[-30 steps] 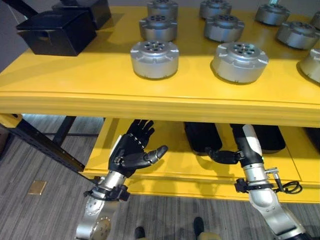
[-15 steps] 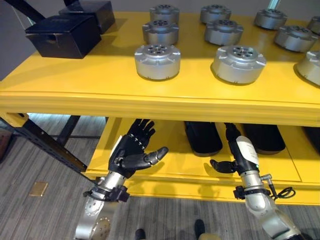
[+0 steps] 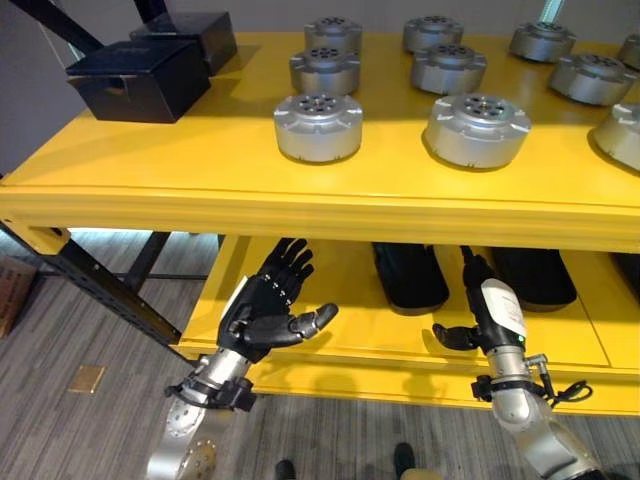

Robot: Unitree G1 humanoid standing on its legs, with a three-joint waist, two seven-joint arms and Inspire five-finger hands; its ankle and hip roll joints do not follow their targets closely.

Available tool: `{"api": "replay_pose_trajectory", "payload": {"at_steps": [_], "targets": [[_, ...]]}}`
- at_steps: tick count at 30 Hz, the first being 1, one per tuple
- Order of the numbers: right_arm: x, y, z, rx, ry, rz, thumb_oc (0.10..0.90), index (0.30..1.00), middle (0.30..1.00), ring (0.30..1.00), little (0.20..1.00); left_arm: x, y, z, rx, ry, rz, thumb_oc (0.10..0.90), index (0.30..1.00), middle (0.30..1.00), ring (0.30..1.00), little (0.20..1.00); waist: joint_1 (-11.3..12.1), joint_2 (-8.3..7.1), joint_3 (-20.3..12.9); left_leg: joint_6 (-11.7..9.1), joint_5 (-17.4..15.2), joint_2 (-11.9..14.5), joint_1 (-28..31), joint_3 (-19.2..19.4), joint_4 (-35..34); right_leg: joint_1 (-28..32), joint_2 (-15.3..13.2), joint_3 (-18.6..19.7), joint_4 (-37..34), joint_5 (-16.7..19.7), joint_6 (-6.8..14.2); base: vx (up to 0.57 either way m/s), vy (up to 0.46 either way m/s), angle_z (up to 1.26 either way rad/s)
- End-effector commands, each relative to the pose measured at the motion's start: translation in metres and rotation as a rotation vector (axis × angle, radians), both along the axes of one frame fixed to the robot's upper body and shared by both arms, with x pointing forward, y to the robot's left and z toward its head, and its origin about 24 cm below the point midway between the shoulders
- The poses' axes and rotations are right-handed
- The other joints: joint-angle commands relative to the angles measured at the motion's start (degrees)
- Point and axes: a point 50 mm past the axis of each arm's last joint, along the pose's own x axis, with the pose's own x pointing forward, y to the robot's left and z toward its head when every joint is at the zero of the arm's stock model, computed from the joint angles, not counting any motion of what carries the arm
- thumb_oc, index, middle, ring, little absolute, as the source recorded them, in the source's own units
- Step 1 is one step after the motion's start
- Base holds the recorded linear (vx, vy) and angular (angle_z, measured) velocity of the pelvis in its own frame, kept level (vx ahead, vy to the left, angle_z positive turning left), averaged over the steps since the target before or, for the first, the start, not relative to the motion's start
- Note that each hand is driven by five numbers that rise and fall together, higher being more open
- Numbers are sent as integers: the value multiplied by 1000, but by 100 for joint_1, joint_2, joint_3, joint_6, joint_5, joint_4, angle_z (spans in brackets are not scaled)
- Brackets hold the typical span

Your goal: Move parts from the plastic box to the shelf.

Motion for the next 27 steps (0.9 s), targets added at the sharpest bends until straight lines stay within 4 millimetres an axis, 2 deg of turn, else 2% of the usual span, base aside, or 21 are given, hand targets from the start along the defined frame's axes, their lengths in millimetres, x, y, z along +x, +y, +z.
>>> {"api": "replay_pose_trajectory", "payload": {"at_steps": [1, 9, 15, 22, 27], "targets": [[29, 11, 45, 64, -229, 72, 900, 1000, 1000, 1000, 1000, 11, -4, 46, 39, -257, -65, 900, 1000, 1000, 1000, 1000, 77, -71, -91, 282, -547, -152, 45, 10, -15, 312, -101, -529, 249, -827, -45, 4, -11, 4], [35, 8, 40, 56, -221, 67, 900, 1000, 1000, 1000, 1000, 12, -7, 47, 54, -262, -100, 900, 1000, 1000, 1000, 1000, 134, 12, -11, 294, -502, -162, 27, -80, -15, 254, -151, -585, 420, -897, -58, 6, -7, 2], [38, -2, 37, 118, -172, 28, 900, 1000, 1000, 1000, 1000, 11, -5, 46, 48, -250, -112, 900, 1000, 1000, 1000, 1000, 158, 4, -14, 299, -506, -168, 62, -112, -15, 294, -163, -612, 451, -921, -59, 31, -22, 7], [35, 2, 32, 212, -188, 27, 900, 1000, 1000, 1000, 1000, 10, -6, 45, 49, -246, -123, 900, 1000, 1000, 1000, 1000, 165, -13, -27, 296, -507, -152, 107, -125, -15, 336, -163, -609, 484, -946, -63, 26, -10, 3], [35, 9, 25, 288, -131, 48, 900, 1000, 1000, 1000, 1000, 10, -6, 43, 42, -243, -125, 900, 1000, 1000, 1000, 1000, 160, -22, -29, 293, -510, -137, 132, -136, -15, 346, -160, -577, 503, -960, -68, 8, -2, 0]]}}
